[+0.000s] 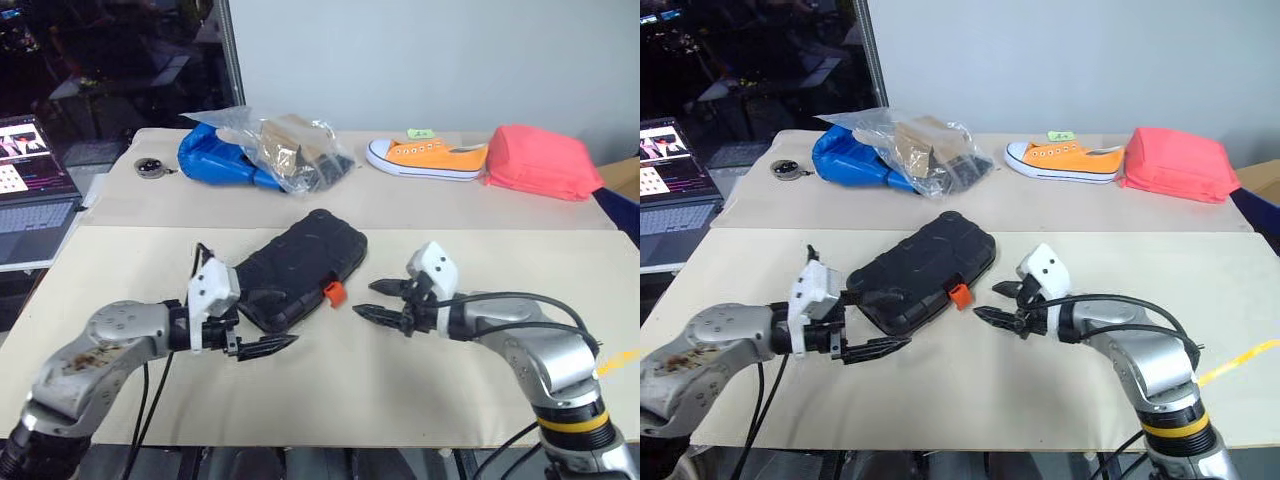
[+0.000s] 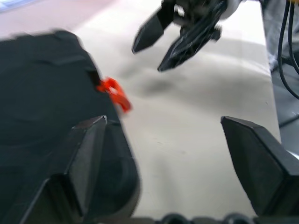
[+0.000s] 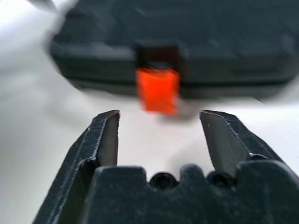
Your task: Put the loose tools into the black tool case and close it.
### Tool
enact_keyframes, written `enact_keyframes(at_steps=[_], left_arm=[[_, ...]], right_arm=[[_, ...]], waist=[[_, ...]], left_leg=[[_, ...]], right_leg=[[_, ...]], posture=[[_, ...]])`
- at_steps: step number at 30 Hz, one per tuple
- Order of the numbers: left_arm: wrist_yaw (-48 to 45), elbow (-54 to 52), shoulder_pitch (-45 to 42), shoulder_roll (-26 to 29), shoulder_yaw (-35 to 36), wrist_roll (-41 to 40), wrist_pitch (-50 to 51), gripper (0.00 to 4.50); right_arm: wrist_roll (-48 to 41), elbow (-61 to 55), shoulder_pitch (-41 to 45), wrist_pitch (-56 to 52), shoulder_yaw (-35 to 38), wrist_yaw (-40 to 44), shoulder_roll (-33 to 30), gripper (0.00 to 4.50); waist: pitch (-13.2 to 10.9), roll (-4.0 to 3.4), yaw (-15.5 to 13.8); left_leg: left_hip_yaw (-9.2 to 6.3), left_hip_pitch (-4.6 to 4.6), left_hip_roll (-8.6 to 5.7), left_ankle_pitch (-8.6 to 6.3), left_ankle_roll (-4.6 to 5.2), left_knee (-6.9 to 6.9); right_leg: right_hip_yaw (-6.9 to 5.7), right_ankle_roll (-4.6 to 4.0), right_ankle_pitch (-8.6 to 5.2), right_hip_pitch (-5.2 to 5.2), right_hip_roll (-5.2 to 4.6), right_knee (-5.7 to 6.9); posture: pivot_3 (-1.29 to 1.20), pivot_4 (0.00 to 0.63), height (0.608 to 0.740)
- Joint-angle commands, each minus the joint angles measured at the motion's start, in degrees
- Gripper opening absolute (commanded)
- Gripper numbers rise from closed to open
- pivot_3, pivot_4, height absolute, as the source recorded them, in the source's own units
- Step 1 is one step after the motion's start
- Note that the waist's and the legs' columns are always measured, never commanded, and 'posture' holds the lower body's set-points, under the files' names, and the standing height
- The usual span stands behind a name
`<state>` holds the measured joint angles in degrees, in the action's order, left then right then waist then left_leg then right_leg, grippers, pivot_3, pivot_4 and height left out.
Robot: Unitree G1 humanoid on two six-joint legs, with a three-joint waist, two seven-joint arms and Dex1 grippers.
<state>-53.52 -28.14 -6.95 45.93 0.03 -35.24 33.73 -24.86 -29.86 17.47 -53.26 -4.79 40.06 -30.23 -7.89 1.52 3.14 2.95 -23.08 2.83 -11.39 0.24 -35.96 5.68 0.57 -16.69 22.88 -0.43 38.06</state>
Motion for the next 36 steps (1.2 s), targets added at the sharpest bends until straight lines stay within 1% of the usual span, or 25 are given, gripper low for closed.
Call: enact_keyframes(at_steps=[1, 5, 11, 18, 25, 28, 30, 32, 36], left_arm=[[-1.01, 4.37, -0.90, -0.31, -2.26, 3.99, -2.66, 4.07], [-2.38, 7.42, -1.00, -1.13, -3.88, 5.78, -4.16, 4.07], [-3.10, 7.77, -1.44, -1.52, -4.03, 6.14, -4.87, 4.07], [-3.26, 6.99, -0.77, -1.54, -3.37, 6.32, -4.65, 4.07], [-2.94, 7.10, -0.31, -1.25, -2.47, 6.83, -5.08, 4.07], [-3.03, 7.25, -0.16, -1.10, -2.24, 6.98, -5.39, 4.11], [-3.07, 7.60, -0.36, -1.03, -2.20, 7.13, -5.55, 4.11], [-3.18, 8.13, -0.81, -1.00, -2.18, 7.21, -5.62, 4.11], [-3.28, 8.96, -1.35, -0.98, -2.46, 7.57, -5.96, 4.11]], right_arm=[[0.21, -2.46, 0.03, -1.59, -2.71, -4.64, 2.88, 3.17], [3.79, 0.16, 0.90, -1.69, -5.65, -9.51, 4.56, 3.17], [5.72, 3.67, 2.48, -1.32, -6.66, -12.57, 6.09, 3.17], [6.77, 7.64, 4.29, 0.00, -8.72, -12.59, 7.94, 3.17], [7.69, 9.40, 5.00, 1.53, -9.39, -12.00, 8.45, 3.17], [8.41, 10.18, 5.41, 3.05, -10.22, -11.68, 8.76, 2.46], [8.97, 10.48, 5.65, 3.91, -11.02, -11.47, 8.86, 1.76], [9.55, 10.60, 5.80, 4.50, -11.64, -11.18, 8.83, 1.20], [10.46, 9.83, 5.83, 6.47, -11.67, -10.43, 8.50, 1.18]], waist=[[0.00, 0.00, -0.02], [0.03, -0.04, -0.28], [0.03, -0.03, -0.49], [0.03, -0.03, -0.47], [0.03, -0.03, -0.43], [0.03, -0.03, -0.37], [0.03, -0.03, -0.36], [0.03, -0.03, -0.31], [0.03, -0.03, -0.16]], left_leg=[[0.00, 0.05, 0.00, 0.03, 0.00, 0.00], [0.01, 0.21, 0.01, 0.05, 0.00, -0.01], [0.03, 0.21, -0.01, 0.04, 0.00, 0.00], [0.01, 0.20, 0.01, 0.04, 0.00, 0.02], [0.00, 0.21, 0.01, 0.04, 0.00, 0.03], [0.01, 0.21, 0.01, 0.04, 0.00, 0.03], [0.01, 0.21, 0.02, 0.04, 0.00, 0.03], [0.01, 0.22, 0.02, 0.04, 0.00, 0.03], [0.01, 0.24, 0.03, 0.04, 0.00, 0.02]], right_leg=[[-0.03, 0.12, -0.07, -0.06, 0.01, 0.00], [-0.03, 0.16, -0.09, -0.24, -0.03, -0.01], [-0.02, -0.07, 0.04, -0.30, -0.12, -0.05], [-0.04, -0.08, 0.04, -0.28, -0.07, -0.04], [-0.05, -0.04, 0.02, -0.29, -0.08, -0.05], [-0.04, -0.03, 0.01, -0.28, -0.08, -0.05], [-0.04, -0.03, 0.01, -0.28, -0.08, -0.05], [-0.04, -0.01, 0.00, -0.28, -0.08, -0.04], [-0.04, 0.05, -0.03, -0.28, -0.05, -0.03]], posture=[[0.00, 0.150, 0.740], [0.00, 0.150, 0.740], [0.00, 0.150, 0.740], [0.00, 0.150, 0.740], [0.00, 0.150, 0.740], [0.00, 0.150, 0.740], [0.00, 0.150, 0.740], [0.00, 0.150, 0.740], [0.00, 0.150, 0.740]])
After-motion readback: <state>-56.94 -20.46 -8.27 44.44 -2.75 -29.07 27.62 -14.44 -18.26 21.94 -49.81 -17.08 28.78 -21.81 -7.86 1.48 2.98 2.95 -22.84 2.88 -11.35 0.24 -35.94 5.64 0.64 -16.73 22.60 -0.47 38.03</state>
